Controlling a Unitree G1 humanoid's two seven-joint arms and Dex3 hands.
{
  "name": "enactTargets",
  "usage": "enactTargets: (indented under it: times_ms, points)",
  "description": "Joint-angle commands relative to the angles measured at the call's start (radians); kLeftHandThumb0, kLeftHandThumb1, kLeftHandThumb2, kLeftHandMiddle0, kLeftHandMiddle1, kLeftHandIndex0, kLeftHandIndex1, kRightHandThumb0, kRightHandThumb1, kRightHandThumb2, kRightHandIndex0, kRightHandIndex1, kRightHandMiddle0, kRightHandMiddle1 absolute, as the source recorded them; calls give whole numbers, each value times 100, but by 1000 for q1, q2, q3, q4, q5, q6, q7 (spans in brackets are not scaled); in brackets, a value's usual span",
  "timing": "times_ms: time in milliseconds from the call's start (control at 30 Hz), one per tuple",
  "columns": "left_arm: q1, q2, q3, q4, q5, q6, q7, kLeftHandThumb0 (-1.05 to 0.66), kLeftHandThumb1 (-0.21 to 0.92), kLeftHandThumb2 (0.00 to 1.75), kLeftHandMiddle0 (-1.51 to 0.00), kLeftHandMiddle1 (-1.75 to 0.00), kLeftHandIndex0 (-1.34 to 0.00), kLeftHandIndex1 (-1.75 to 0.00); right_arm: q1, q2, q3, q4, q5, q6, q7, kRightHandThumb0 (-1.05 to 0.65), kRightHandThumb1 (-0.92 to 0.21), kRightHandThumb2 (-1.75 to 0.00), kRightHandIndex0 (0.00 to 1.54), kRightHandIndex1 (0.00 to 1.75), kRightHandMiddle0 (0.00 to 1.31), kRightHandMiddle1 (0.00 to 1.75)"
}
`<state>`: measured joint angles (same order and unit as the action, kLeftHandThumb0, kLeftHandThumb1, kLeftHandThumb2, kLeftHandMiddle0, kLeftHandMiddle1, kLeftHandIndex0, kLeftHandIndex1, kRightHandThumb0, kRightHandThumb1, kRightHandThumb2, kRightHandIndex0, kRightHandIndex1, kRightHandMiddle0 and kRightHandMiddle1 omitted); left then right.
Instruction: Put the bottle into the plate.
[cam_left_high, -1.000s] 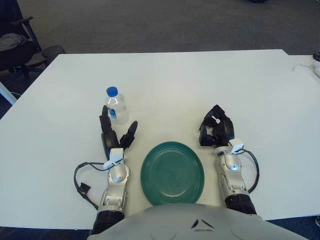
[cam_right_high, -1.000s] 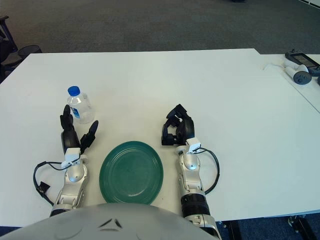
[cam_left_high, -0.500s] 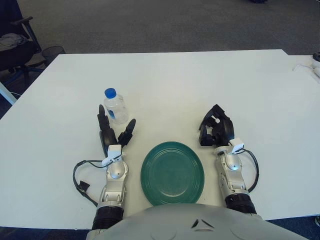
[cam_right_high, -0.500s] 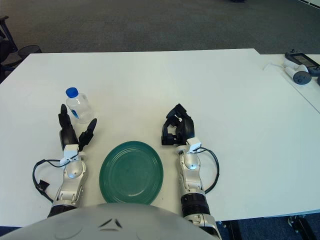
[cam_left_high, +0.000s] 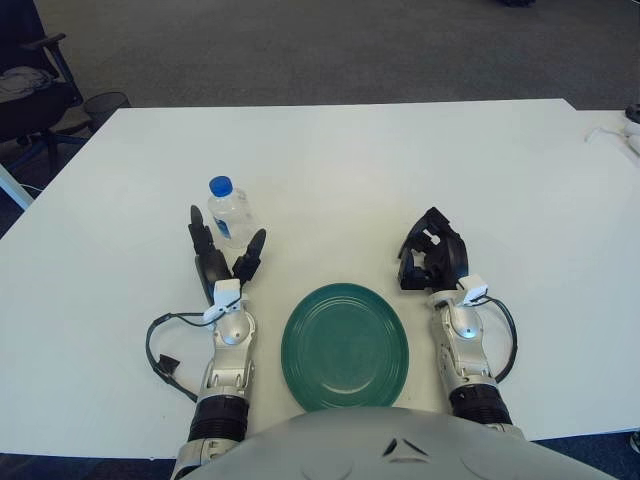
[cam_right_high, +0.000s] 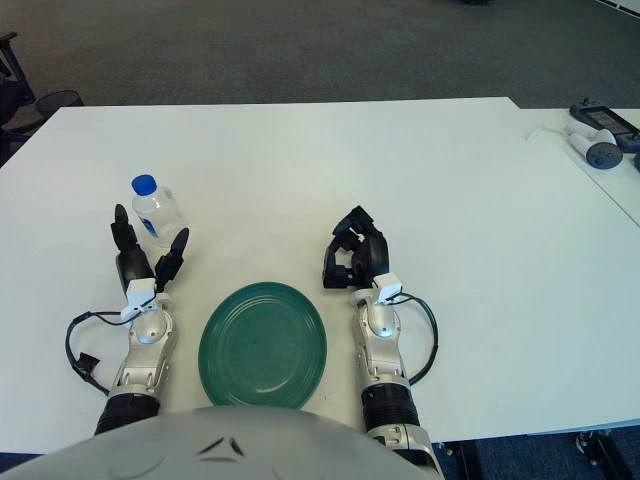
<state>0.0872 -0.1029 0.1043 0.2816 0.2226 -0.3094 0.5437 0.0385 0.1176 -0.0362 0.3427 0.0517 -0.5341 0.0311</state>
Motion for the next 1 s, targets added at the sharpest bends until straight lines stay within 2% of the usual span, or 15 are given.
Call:
enactTargets:
  times_ms: [0,500,967]
  points:
    - [24,-7,11,67,0,29,18,-103,90,8,0,-26,0,-15,57,29,-8,105,31,-17,3,0,5,-170,92,165,66,175]
    - [-60,13,17,133,7,35,33,-103,92,9,0,-29,0,-17,53,28,-5,106,21,-5,-5,0,4,-169,91,164,65,175]
    - [-146,52,25,230,-17,22,7,-105,92,10,0,-43,0,-31,52,33,-7,110,29,-16,-1,0,5,-171,92,165,66,175]
